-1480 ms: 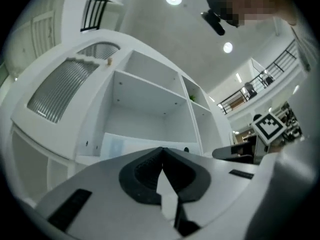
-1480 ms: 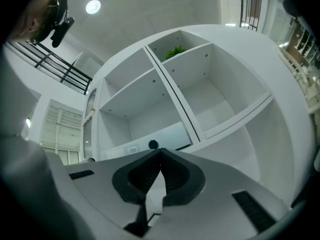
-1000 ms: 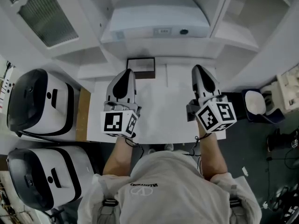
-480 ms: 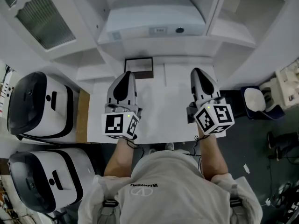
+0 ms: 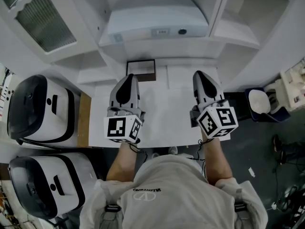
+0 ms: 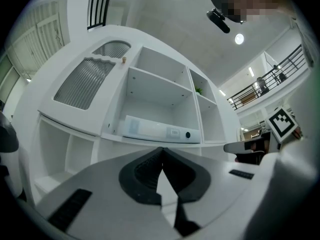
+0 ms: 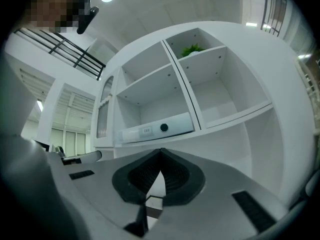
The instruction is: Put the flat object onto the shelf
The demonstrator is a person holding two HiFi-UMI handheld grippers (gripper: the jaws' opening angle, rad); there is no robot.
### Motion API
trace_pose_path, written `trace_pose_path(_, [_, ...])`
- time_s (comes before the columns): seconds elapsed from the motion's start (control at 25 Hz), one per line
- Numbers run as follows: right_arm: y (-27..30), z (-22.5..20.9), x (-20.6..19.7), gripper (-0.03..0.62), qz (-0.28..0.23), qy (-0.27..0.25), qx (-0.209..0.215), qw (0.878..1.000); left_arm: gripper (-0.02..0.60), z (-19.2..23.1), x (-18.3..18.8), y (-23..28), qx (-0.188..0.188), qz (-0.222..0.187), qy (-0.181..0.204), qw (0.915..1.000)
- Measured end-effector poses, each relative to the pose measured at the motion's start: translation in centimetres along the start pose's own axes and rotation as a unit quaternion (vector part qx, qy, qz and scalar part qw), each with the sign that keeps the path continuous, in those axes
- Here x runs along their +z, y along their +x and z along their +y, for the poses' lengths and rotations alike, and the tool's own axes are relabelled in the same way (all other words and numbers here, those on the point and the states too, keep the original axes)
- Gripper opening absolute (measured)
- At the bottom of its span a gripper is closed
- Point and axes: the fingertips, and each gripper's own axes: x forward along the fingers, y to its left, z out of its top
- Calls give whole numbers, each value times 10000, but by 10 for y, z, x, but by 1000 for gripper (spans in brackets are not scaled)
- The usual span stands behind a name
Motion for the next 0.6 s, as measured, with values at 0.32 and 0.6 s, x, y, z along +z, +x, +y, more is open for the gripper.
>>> trace_pose_path(0.32, [3,2,-2,9,19,-6,16,10000,5,1,-1,1,-13,-17,-24,10000])
trace_pose_path(0.6, [7,5,-2,9,36,0,18,10000,5,2,1,2,-36,-40,-45,10000])
